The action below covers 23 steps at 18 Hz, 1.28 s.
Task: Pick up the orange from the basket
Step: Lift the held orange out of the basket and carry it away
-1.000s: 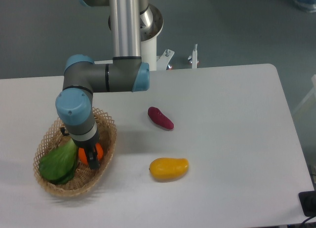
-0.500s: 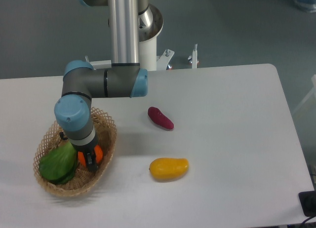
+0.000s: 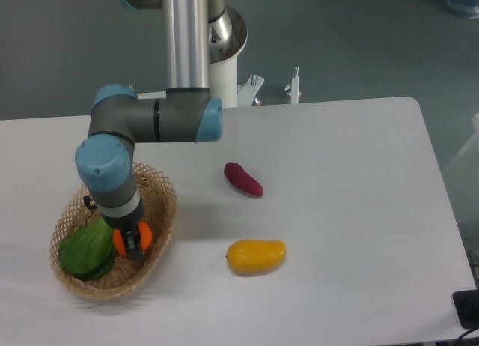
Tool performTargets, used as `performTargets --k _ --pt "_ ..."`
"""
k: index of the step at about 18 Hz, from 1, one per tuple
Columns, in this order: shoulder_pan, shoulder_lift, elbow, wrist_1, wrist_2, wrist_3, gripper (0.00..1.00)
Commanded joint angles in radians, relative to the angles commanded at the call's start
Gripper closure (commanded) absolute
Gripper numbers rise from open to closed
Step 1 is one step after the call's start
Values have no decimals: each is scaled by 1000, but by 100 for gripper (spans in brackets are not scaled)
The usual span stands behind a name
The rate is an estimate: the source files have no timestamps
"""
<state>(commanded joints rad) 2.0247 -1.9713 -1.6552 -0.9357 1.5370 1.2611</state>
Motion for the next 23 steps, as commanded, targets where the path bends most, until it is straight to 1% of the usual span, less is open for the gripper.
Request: performTargets --k 2,4,5,6,8,10,13,14,16,18,20,23 --pt "41 31 0 -2 0 -5 44" --pt "89 37 -5 -2 5 -40 43" --pt "144 54 -8 -2 0 -48 43" --pt "182 63 -9 -2 -2 -48 43" --pt "261 66 -9 -2 -6 -49 41" --pt "386 74 -11 -2 3 -48 39" --pt "514 74 -15 -3 2 -40 38" --pt "554 74 -15 -6 -5 -37 31" --pt "601 68 -17 0 -3 -32 30" --pt "656 65 -3 2 -6 15 28" --pt "686 65 -2 -3 -5 50 28" --pt "707 58 -15 0 6 83 28"
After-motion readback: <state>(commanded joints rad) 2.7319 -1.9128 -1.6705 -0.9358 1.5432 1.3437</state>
